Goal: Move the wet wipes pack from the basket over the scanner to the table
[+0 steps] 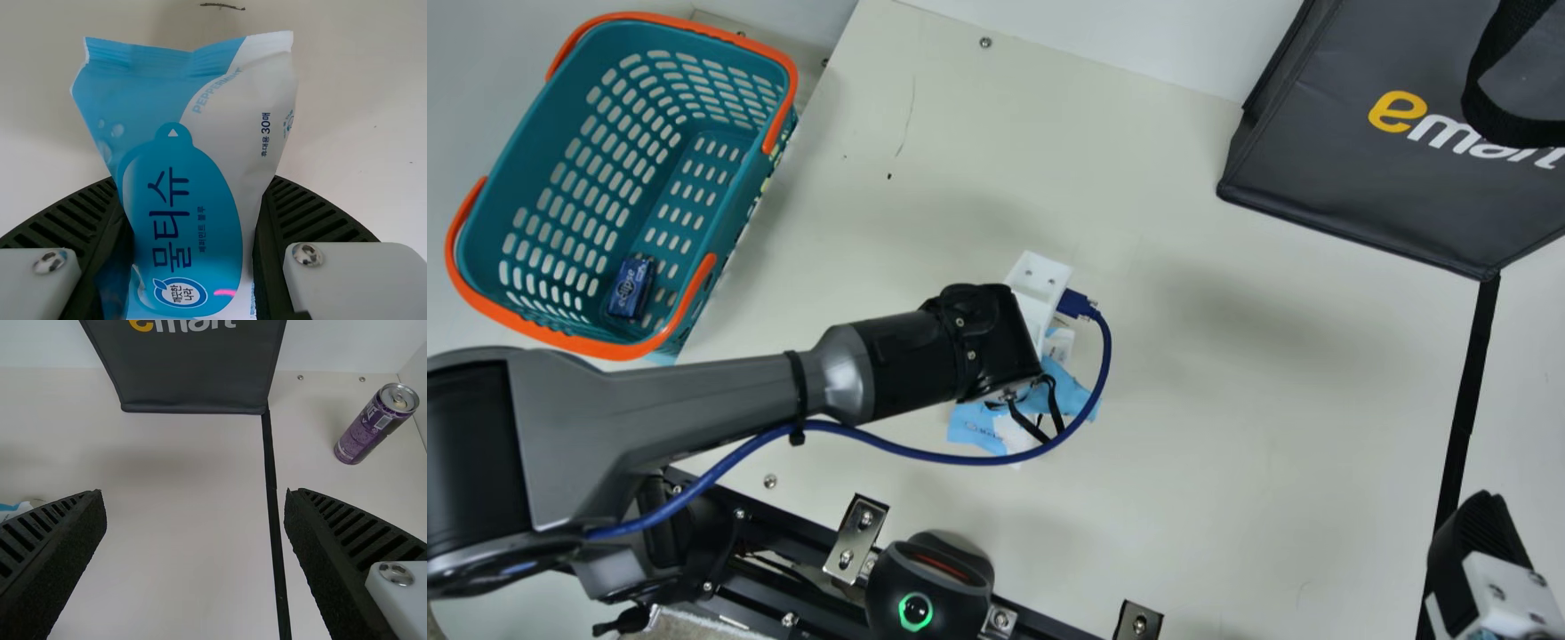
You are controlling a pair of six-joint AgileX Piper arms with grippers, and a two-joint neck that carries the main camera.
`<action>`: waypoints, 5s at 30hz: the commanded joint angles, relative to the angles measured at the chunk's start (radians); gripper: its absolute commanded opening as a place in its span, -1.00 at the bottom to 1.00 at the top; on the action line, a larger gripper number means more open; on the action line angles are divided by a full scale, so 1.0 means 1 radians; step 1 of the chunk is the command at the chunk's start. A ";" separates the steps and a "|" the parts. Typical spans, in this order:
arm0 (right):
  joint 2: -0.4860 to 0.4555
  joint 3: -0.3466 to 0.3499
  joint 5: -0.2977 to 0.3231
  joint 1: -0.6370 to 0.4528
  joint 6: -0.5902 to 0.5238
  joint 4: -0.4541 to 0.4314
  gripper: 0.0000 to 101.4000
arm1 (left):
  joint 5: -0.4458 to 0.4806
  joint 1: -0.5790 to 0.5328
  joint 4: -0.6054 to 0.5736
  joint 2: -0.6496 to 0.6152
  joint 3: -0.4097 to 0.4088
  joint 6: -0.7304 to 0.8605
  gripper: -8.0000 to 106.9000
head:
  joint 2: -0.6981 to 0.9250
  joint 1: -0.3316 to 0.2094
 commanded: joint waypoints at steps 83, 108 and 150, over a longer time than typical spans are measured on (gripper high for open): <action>0.000 0.000 0.000 0.000 0.000 0.000 0.87 | 0.112 -0.079 -0.037 0.366 -0.546 -0.350 0.34 | -0.347 -0.030; 0.000 0.000 0.000 0.000 0.000 0.000 0.87 | -0.102 0.137 -0.292 -0.163 -0.114 0.055 0.71 | -0.347 -0.030; 0.001 0.000 -0.001 0.000 0.000 0.000 0.87 | 0.234 0.830 -0.246 -0.912 0.089 0.774 0.71 | -0.347 -0.030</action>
